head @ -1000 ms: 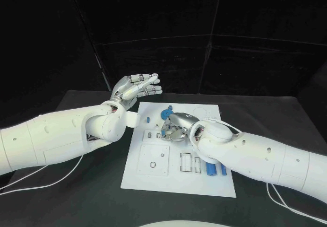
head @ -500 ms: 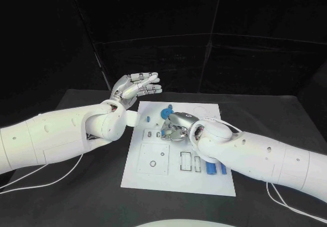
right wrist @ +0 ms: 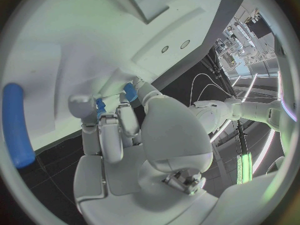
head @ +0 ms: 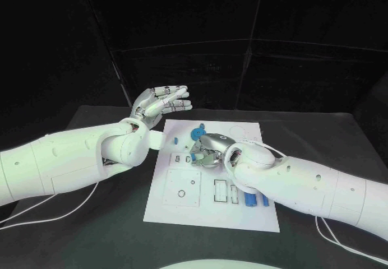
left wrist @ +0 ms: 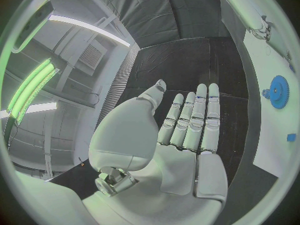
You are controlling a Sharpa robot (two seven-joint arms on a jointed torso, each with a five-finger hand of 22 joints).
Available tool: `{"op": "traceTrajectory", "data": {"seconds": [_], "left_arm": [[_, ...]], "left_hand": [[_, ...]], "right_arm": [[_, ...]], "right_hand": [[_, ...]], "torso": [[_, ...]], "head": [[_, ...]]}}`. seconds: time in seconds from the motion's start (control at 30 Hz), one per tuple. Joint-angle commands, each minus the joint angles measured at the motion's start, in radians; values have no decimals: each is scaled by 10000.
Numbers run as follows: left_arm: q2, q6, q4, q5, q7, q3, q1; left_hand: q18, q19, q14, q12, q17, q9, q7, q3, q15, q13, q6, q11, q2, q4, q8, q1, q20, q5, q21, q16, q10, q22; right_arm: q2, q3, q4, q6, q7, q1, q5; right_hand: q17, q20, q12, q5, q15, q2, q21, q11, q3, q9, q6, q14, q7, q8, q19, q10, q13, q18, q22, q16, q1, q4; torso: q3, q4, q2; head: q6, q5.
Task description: Assemble the parts on the task board
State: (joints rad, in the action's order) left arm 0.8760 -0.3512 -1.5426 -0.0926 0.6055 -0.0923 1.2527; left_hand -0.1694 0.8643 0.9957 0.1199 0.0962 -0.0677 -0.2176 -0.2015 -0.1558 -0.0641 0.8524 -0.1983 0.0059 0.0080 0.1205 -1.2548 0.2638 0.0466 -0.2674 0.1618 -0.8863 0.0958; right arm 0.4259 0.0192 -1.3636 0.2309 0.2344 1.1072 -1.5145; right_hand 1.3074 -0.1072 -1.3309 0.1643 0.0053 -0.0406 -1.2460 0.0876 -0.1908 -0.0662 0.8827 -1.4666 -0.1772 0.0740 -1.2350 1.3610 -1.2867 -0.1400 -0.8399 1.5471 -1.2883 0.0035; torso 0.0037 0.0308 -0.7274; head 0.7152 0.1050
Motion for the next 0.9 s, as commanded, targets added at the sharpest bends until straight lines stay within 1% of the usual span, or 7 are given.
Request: {"op": "traceTrajectory", "data": {"seconds": [0.03, 0.23, 0.37, 0.5, 0.67, 0.83, 0.9], "left_arm": [[-2, 143, 1, 7, 26, 7, 17], [1, 165, 3, 7, 13, 7, 16], [8, 168, 29, 11, -74, 6, 16], [35, 182, 72, 164, -293, 6, 15], [93, 371, 170, 686, -760, 5, 15], [140, 612, 313, 1513, -1350, 5, 14], [164, 719, 371, 1972, -1701, 5, 14]], "left_hand": [[-137, 44, 39, -61, -16, 8, -224, -8, 5, 0, 85, -7, 27, -56, -51, -36, -10, 38, 13, -40, -58, -9], [-137, 44, 39, -61, -16, 8, -224, -8, 5, 0, 85, -7, 27, -56, -51, -36, -10, 38, 13, -40, -58, -9], [-145, 154, 207, -72, 18, 10, -216, -5, 43, 1, 91, -2, 37, -89, -61, -47, -39, 39, -40, 31, -69, 3], [-154, 1019, 1225, 52, 308, -6, -105, 47, 350, -35, 293, 183, 68, -156, -18, 4, -327, 36, -546, 472, -468, 189], [-179, 2314, 3006, 454, 1011, -30, 200, 110, 903, -136, 832, 643, 65, -150, 125, 149, -911, 46, -1458, 1392, -1705, 587], [-150, 3558, 4668, 700, 2031, -48, 462, 87, 1411, -262, 1405, 1030, 24, -94, 244, 307, -1410, 65, -2584, 2647, -2824, 1149], [-143, 4047, 5131, 875, 2822, -54, 623, 65, 1618, -397, 1586, 1228, -43, -67, 251, 381, -1622, 74, -3174, 3535, -3397, 1471]], "right_arm": [[10, 29, 17, 44, 190, -22, -57], [72, 30, -76, 725, 92, -27, -34], [254, 29, -324, 1629, -359, -61, 113], [524, 24, -633, 2267, -1103, -74, 423], [1041, 12, -1154, 2695, -2006, -64, 823], [1643, 0, -1780, 2707, -2520, 6, 1250], [1995, -47, -2120, 2605, -2686, 68, 1516]], "right_hand": [[2035, -66, 73, -47, 58, -116, 46, 26, 118, 7, -107, -904, -27, -54, 1, -83, 38, 100, 26, -17, 28, 11], [2050, -147, 102, -81, 149, -186, 45, 131, 314, 19, -667, -905, -144, -94, 13, -164, 105, 97, 37, -11, 39, 113], [2025, -190, 117, -55, 183, -263, 68, 166, 467, 25, -1119, -898, -178, -84, 48, -217, 152, 83, 104, -22, 6, 186], [1960, -205, 134, -2, 193, -251, 114, 172, 518, 33, -1458, -881, -183, -74, 105, -262, 191, 64, 201, -51, -95, 214], [1948, -209, 147, 27, 195, -251, 134, 172, 546, 38, -1622, -877, -180, -71, 131, -290, 215, 58, 238, -57, -145, 223], [1956, -210, 140, 48, 196, -269, 135, 172, 582, 24, -1563, -878, -178, -38, 135, -290, 211, 58, 235, -54, -148, 237], [1947, -212, 139, 75, 196, -266, 137, 172, 609, 5, -1464, -876, -179, 13, 140, -295, 217, 57, 240, -59, -161, 251]], "torso": [[0, 5, 6], [2, -1, 4], [12, 0, 6], [11, 7, 10], [-4, 9, 19], [9, 5, 45], [11, -2, 50]], "head": [[-2, -15], [-1, -13], [-20, -14], [-34, 0], [-72, 7], [-77, 10], [-97, -35]]}}
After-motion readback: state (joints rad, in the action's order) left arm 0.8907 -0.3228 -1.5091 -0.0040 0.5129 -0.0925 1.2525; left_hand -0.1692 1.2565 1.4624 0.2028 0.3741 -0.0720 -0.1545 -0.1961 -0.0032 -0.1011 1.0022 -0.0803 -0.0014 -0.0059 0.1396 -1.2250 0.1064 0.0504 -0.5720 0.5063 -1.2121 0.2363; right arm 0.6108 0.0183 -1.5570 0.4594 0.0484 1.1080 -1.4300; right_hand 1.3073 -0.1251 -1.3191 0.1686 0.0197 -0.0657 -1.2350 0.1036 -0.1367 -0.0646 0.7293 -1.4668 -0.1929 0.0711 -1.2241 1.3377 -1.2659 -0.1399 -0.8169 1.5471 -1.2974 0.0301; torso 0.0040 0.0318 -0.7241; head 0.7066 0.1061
